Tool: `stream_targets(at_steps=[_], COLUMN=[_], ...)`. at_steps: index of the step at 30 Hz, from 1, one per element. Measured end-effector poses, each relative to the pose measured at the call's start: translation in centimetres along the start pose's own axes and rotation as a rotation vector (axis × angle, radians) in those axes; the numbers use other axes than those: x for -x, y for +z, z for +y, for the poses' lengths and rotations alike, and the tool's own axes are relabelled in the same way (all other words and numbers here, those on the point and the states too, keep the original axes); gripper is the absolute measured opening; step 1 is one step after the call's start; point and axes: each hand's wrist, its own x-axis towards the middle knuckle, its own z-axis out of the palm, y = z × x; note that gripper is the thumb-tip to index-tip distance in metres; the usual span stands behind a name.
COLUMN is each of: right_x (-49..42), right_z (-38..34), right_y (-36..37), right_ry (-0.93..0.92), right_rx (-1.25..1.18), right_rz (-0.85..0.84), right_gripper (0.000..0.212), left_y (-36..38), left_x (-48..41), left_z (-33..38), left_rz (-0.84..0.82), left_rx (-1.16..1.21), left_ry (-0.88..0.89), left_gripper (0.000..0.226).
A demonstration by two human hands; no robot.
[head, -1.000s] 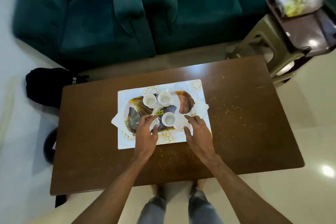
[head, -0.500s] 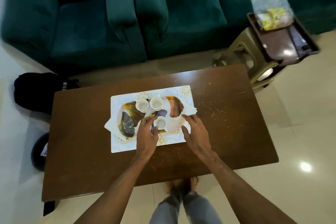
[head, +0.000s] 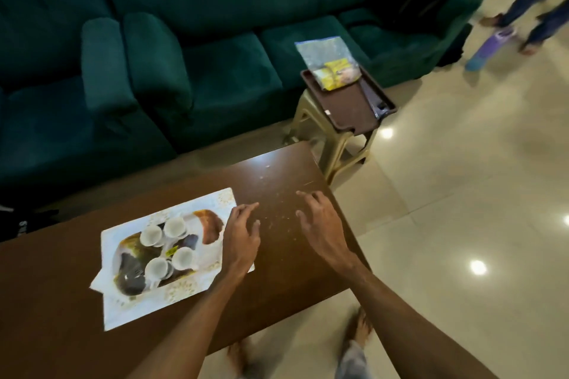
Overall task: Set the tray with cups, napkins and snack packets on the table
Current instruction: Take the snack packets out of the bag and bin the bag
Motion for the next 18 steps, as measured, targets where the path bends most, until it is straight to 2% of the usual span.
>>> stream_targets(at_steps=[10,18], right_x=[-6.4,-17.1], right_z=[14.9,22.8], right_y=[-17.4,-23.6], right_ry=[-0.002,0.005], right_rx=[0.030,0.047], right_rz=[0.040,0.008], right_gripper=[0.040,0.049], left_y=[14.6,22.4], left_x=[-2.1,-13.0], left_z=[19.0,25.7], left_rz=[-0.092,-0.061], left_rx=[0.046,0.082], left_ry=[0.033,0.079], left_gripper=[0.047,0.050])
